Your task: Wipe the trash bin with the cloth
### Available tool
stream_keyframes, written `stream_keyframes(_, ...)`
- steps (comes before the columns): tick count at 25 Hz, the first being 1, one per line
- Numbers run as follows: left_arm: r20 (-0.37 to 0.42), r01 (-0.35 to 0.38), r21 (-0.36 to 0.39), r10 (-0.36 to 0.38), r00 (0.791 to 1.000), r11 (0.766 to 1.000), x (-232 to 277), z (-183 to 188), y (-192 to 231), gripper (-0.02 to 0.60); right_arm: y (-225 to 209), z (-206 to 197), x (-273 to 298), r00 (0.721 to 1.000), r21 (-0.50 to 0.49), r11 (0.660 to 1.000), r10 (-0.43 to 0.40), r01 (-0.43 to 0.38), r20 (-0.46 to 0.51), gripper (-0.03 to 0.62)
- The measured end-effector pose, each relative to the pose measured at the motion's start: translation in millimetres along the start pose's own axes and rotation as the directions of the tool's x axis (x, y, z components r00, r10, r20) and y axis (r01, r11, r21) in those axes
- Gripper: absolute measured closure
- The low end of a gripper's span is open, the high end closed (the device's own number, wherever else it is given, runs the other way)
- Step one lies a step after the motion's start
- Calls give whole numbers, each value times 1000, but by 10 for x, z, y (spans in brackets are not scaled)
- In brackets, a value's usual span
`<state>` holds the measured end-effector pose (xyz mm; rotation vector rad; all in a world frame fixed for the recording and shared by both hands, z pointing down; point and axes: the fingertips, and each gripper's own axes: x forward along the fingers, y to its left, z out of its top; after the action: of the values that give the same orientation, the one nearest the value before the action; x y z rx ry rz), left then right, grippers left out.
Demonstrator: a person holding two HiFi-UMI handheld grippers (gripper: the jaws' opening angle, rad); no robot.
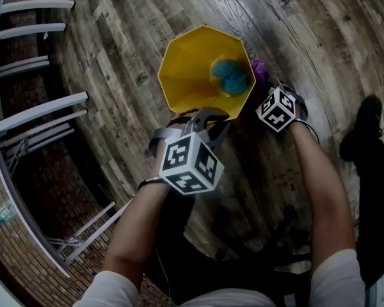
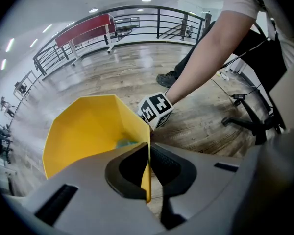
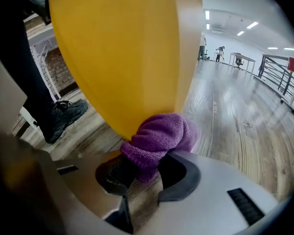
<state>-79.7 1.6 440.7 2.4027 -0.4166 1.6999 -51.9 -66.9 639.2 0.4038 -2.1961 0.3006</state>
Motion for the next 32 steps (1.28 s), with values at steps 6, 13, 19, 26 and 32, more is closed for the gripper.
stream_keyframes(6,6,2,-8,-2,1000,1000,-7,4,-2,568,5,-187,239,995,-43,999,16,-21,-103,487)
stream_keyframes(13,5,2,-20,-2,1000,1000,-17,-23,3,568,-30,-205,353,988,-104,993,43,-59,-151,487)
stream_keyframes(19,3,-4,-22,4,1000,1000,-4,-29,18,568,-85,-131,136,995,-50,999,8,-13,-98,487)
stream_keyframes(26,7,-2,-64,2,1000,998,0,-60,20,566,-156,169,-540,994,42,997,-67,64,86,487)
stream_keyframes(32,21,-3,-96,5,1000,995,41,36,38,568,-125,483,-1148,969,50,993,-117,109,216,487)
